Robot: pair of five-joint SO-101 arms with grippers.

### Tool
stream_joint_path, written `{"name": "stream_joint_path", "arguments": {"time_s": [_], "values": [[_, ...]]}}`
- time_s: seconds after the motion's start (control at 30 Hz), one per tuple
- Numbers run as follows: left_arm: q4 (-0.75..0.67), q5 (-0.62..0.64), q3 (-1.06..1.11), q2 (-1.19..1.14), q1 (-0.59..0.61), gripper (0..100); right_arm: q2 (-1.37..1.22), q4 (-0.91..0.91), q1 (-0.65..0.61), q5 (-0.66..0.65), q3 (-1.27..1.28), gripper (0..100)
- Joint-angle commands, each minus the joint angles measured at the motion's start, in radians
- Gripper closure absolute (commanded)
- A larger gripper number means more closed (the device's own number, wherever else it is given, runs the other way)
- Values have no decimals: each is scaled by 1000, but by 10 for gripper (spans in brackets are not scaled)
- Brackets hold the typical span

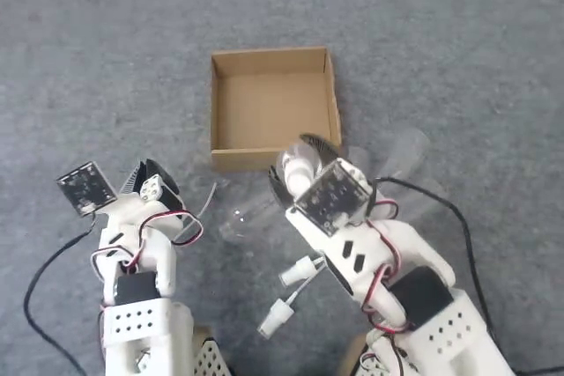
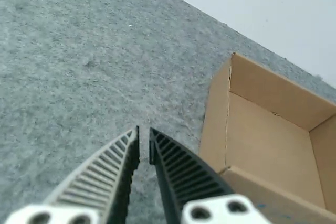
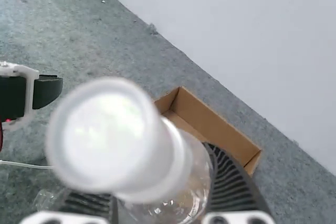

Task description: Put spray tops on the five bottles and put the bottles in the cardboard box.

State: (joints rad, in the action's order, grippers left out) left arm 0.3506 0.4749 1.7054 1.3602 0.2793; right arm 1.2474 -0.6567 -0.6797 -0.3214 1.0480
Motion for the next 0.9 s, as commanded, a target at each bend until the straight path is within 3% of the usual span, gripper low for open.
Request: {"name": "stream_joint_path", "arguments": {"time_s": [0.0,0.23,0.87], "values": [[-3,-8,-13,11,14,973,-200,2,5,-18,-218,961],[-3,-8,-13,9,40,973,-530,27,4,-17,-459,961],[31,-8,-13,11,32,972,-1307,452,10,97,-901,961]]}}
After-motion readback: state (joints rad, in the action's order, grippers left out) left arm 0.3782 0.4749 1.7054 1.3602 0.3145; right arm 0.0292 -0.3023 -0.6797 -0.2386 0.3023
